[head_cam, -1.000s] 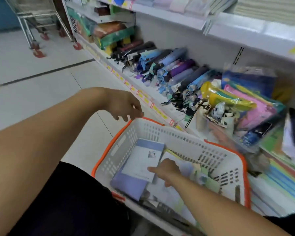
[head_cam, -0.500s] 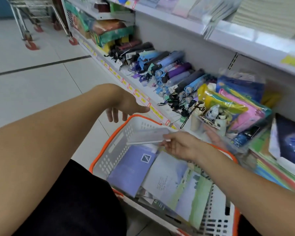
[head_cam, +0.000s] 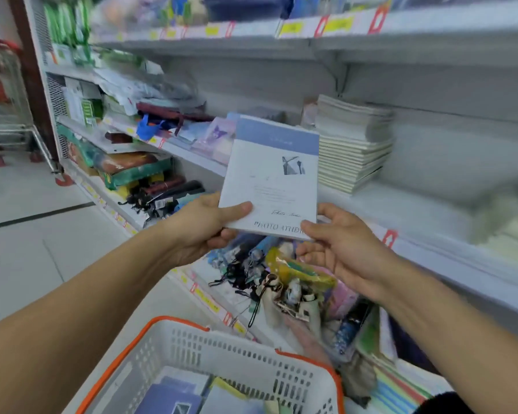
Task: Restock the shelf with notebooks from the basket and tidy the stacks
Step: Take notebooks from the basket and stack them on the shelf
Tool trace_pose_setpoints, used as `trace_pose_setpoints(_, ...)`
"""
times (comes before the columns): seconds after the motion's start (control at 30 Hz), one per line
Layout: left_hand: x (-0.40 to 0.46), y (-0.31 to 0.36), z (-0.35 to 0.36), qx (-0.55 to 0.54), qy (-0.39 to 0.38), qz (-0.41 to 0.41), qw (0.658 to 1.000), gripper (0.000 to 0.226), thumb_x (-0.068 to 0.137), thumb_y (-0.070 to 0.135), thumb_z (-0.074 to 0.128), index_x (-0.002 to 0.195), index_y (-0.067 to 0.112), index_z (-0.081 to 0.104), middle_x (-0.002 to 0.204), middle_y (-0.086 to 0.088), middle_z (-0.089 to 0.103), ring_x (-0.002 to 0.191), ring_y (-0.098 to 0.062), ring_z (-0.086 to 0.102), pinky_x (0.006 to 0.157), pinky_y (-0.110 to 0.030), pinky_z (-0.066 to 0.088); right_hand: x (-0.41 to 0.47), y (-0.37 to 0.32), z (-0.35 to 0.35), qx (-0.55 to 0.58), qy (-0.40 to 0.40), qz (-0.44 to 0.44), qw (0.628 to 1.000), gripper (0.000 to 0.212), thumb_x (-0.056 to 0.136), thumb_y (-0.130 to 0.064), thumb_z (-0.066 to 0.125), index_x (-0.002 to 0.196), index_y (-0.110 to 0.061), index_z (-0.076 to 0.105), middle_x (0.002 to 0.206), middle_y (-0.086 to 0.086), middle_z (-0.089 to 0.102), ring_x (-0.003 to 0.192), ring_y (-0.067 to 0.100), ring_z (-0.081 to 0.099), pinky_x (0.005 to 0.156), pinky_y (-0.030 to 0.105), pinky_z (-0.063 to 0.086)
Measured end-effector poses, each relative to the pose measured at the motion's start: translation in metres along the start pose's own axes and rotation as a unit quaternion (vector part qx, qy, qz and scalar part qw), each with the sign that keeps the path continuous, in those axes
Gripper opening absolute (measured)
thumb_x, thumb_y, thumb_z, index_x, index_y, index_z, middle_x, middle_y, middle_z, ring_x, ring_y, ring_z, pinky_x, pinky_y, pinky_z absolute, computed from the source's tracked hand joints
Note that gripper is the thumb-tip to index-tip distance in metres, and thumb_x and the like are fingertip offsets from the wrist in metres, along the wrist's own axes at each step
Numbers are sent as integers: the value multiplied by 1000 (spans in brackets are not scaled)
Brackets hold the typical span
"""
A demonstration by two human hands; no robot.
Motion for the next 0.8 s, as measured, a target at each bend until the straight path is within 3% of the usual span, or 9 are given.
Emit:
trace_pose_setpoints(0.07,27,25,22,-26,6,27,999,30,98,15,55,126,5,58,104,-15,54,44,-4,35,33,-13,28,10,-28,-18,14,37,-43,998,20,99,2,51,117,-7,54,93,15,73,54,17,67,47,21,54)
trace_pose_setpoints(0.17,65,75,52,-103,24,84,991,19,97,7,54,115,4,61,102,-9,65,53,-5,59,47,-12,48,38,-80,-48,56,92,-92,990,18,99,6,48,111,-5,53,89,17,71,53,18,69,47,21,54)
trace_pose_setpoints(0.23,85,103,69,-145,16,107,984,14,98,6,52,110,5,59,104,-10,65,72,-13,70,62,-19,57,67,-116,-72,90,127,-116,981,13,99,9,44,100,-2,52,96,20,66,51,18,69,46,20,54)
trace_pose_setpoints(0.3,102,119,77,-170,27,109,979,18,99,10,53,115,5,55,112,-13,61,88,-23,69,71,-30,60,105,-151,-95,131,150,-125,972,14,99,10,41,94,0,49,112,23,60,48,19,69,43,20,53)
trace_pose_setpoints(0.4,114,118,77,-143,40,92,985,22,99,16,53,119,8,54,120,-13,63,97,-26,67,73,-34,58,156,-187,-121,143,185,-120,965,14,100,11,37,112,8,44,129,26,48,45,23,67,38,22,51)
trace_pose_setpoints(0.53,116,96,66,-84,42,79,992,23,98,22,57,117,10,59,118,-10,67,101,-25,69,72,-31,57,195,-198,-147,59,232,-87,967,8,101,5,44,96,4,50,94,21,57,41,25,64,40,29,55)
trace_pose_setpoints(0.63,115,85,54,-49,44,69,995,26,96,25,59,119,12,60,114,-7,70,99,-22,71,72,-30,58,202,-204,-154,-99,267,-94,954,4,96,-3,60,95,-1,57,70,14,59,41,17,59,47,28,54)
trace_pose_setpoints(0.8,115,82,39,-28,59,59,996,24,96,25,59,118,15,62,108,-4,73,91,-17,73,70,-29,57,208,-205,-158,-300,328,-95,891,21,93,-24,68,86,-5,63,62,8,59,44,14,49,37,20,39)
Point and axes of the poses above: each hand's wrist, its own x-axis towards the middle knuckle, its own z-axis out of the palm, y = z × x, the point moved 5 cm from there along x, towards the middle knuckle
